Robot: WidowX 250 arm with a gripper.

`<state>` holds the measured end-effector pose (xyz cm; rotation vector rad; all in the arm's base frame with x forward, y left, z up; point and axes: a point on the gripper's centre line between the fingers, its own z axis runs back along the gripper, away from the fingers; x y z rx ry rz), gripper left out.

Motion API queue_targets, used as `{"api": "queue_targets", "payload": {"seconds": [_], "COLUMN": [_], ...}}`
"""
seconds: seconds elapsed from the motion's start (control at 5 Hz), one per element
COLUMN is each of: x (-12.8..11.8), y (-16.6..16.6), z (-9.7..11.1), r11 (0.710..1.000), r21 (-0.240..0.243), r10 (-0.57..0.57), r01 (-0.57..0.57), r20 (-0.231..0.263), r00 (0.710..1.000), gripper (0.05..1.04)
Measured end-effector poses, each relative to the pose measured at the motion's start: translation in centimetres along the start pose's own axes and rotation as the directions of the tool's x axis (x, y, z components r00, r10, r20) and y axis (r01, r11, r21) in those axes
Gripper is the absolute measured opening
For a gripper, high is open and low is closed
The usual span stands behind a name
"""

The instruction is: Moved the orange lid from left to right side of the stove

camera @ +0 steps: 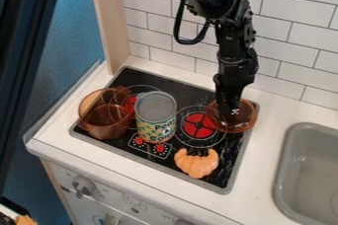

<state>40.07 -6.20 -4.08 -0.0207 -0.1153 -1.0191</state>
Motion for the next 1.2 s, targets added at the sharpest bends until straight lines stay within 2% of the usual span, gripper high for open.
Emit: {"api": "queue_targets", "payload": {"seconds": [0.2,0.4,0.6,0.8,1.0,1.2], "x": [-0.1,-0.3,-0.7,-0.5,-0.1,-0.6], "y": [-0.1,-0.3,-0.6,-0.4,-0.4,0.2], "z": [0.0,-0.2,-0.2,1.4,4.7,7.6], "r11": [1.0,1.0,1.0,1.0,0.999,0.994], "r21": [-0.006,-0.01,-0.015,0.014,0.049,0.107], "r10": [0.003,0.011,0.007,0.003,0.005,-0.002], "r01": [-0.003,-0.011,-0.008,-0.003,-0.008,-0.006], "r20": [-0.005,-0.012,-0.026,-0.008,0.052,0.076], "r00": [1.0,1.0,1.0,1.0,0.999,0.997], "gripper": [0.727,0.981,1.002,1.001,1.001,1.001]}}
